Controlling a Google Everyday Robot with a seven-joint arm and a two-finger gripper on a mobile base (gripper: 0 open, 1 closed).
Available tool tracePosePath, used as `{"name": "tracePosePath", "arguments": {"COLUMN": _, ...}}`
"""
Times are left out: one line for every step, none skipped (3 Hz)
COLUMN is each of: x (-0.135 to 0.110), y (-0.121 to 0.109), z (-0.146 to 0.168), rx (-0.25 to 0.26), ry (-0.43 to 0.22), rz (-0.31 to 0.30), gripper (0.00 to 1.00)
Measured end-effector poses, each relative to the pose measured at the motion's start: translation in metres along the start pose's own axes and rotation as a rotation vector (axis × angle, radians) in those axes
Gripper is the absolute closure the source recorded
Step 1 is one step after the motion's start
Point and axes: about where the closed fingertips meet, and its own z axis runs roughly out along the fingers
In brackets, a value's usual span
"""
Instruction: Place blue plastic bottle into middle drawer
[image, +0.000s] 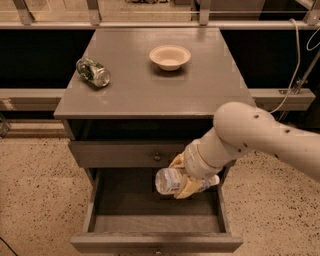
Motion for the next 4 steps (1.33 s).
{"name": "tracePosePath", "arguments": {"x": 0.016, "y": 0.009, "z": 0.036, "rx": 0.083, "ry": -0.061, "rz": 0.071, "gripper": 1.0}}
{"name": "tracePosePath", "arguments": {"x": 0.045, "y": 0.006, "z": 0.081, "rx": 0.128, "ry": -0.082, "rz": 0.158, "gripper": 1.0}}
{"name": "tracePosePath", "arguments": {"x": 0.064, "y": 0.0, "z": 0.111, "rx": 0.122, "ry": -0.083, "rz": 0.205, "gripper": 1.0}}
{"name": "tracePosePath", "arguments": {"x": 0.085, "y": -0.009, "z": 0.144, "rx": 0.091, "ry": -0.055, "rz": 0.236, "gripper": 1.0}}
